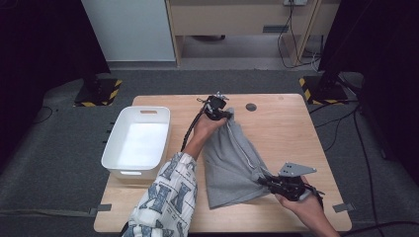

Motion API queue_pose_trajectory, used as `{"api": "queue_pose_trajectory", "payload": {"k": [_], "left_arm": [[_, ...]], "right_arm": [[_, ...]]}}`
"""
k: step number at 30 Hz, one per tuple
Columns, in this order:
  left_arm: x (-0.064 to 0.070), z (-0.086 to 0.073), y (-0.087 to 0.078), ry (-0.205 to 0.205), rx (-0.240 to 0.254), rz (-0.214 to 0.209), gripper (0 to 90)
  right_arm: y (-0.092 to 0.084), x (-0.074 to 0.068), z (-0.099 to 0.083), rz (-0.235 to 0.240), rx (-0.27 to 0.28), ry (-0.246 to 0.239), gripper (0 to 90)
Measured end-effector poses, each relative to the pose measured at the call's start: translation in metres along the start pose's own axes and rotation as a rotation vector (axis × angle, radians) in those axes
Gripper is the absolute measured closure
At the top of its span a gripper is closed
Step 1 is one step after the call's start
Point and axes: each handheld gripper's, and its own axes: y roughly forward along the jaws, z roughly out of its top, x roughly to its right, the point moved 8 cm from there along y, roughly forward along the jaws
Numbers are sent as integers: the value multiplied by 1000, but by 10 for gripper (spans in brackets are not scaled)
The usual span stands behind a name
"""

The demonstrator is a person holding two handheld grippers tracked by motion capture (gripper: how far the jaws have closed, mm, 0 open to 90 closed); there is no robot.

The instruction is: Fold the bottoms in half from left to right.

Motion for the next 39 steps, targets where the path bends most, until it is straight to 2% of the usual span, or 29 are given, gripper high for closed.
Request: {"api": "queue_pose_trajectory", "payload": {"k": [4, 8, 12, 15, 27, 33, 39], "left_arm": [[3, 3, 0, -6, 24, -1, 753], [6, 7, -3, -20, 37, 6, 591], [8, 6, -8, -24, 69, 7, 548], [10, 3, -12, -20, 63, 8, 526], [17, -2, -40, -4, 101, 12, 475], [23, -7, -50, -8, 102, 5, 366], [22, -15, -52, -12, 100, 19, 262]], "right_arm": [[-3, 5, -6, -30, -11, -3, 766], [-7, 9, -14, -42, -28, 1, 693], [-11, 11, -20, -51, -40, 5, 647], [-13, 12, -22, -52, -47, 10, 608], [-28, 16, -24, -82, -47, 26, 523], [-34, 16, -15, -99, -20, 18, 434], [-25, 23, -2, -106, -18, 18, 324]]}}
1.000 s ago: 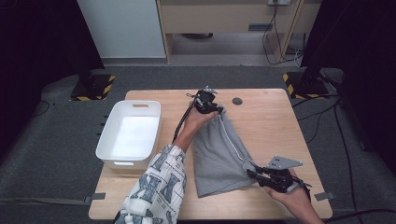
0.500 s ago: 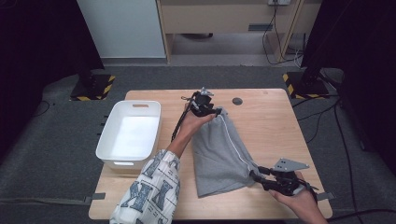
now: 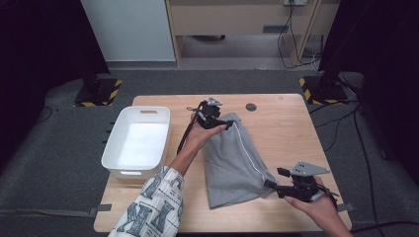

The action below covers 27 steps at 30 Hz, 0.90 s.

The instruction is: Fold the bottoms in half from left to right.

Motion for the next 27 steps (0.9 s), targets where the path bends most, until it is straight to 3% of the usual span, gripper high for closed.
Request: {"api": "queue_pose_trajectory", "payload": {"k": [9, 17, 23, 27], "left_arm": [[-3, -12, -1, -10, -35, -29, 104], [-5, -23, -3, -18, -54, -30, 79], [-10, -28, -4, -13, -75, 32, 79], [-13, -30, -7, -7, -54, 57, 79]], "right_arm": [[26, 10, 19, 5, 10, 29, 199], [43, 15, 32, 25, 12, 36, 131], [56, 23, 42, 19, 14, 29, 180], [67, 29, 50, 13, 17, 30, 199]]}}
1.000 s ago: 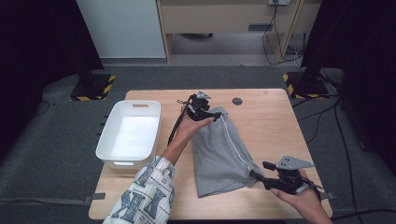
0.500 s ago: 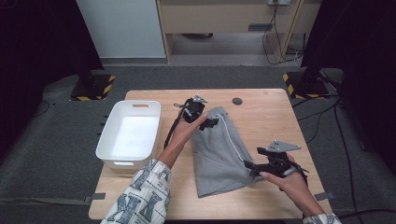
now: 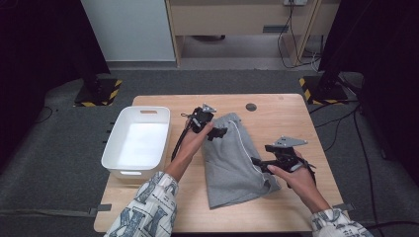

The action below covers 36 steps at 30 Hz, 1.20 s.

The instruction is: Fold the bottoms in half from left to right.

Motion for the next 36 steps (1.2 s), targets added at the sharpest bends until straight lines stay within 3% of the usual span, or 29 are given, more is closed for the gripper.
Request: {"api": "queue_pose_trajectory", "payload": {"k": [3, 12, 17, 26, 36], "left_arm": [[-3, -3, -2, -5, -7, 13, 79], [-7, -10, -17, -60, 41, 16, 80], [-8, -16, -25, -76, 57, 13, 80], [-8, -16, -34, -65, 88, 20, 83], [-8, -19, -43, -79, 83, 20, 82]], "right_arm": [[10, 5, 5, -9, 0, 4, 208], [33, 18, 29, -9, 11, -10, 235], [38, 27, 43, -21, 17, -6, 235], [43, 33, 67, -24, -5, -23, 292], [63, 36, 78, -4, -44, -53, 379]]}}
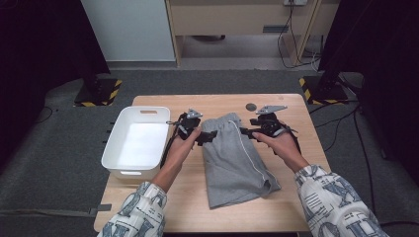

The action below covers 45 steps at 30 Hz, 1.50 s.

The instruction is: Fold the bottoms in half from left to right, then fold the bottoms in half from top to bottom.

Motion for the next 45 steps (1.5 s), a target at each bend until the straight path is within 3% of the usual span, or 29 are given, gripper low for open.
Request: {"api": "queue_pose_trajectory", "payload": {"k": [8, 12, 17, 21, 25, 31, 34, 38, 42, 45], "left_arm": [[-5, -9, -3, -2, -9, 25, 85], [-12, -14, -3, -23, -22, 37, 91], [-18, -13, -7, -48, -8, 34, 94], [-19, -13, -10, -45, -7, 44, 99], [-14, -12, -12, -23, 9, 30, 119], [-8, -17, -6, -18, -14, 20, 133], [-4, -19, -3, -5, -21, 17, 140], [-3, -23, 0, -6, -27, 20, 146], [-6, -25, -1, -19, -23, 29, 153], [-8, -26, -1, -21, -26, 32, 159]], "right_arm": [[14, 10, 4, -23, -10, 19, 453], [20, 14, 5, -37, -14, 23, 506], [27, 17, 9, -47, -20, 21, 529], [35, 17, 14, -47, -17, 23, 565], [46, 18, 11, -50, -27, 38, 552], [69, 21, 0, -83, -61, 51, 436], [78, 24, -6, -99, -83, 55, 454], [87, 24, -14, -94, -118, 58, 563], [90, 21, -20, -91, -154, 31, 763], [90, 21, -21, -95, -160, 27, 827]]}}
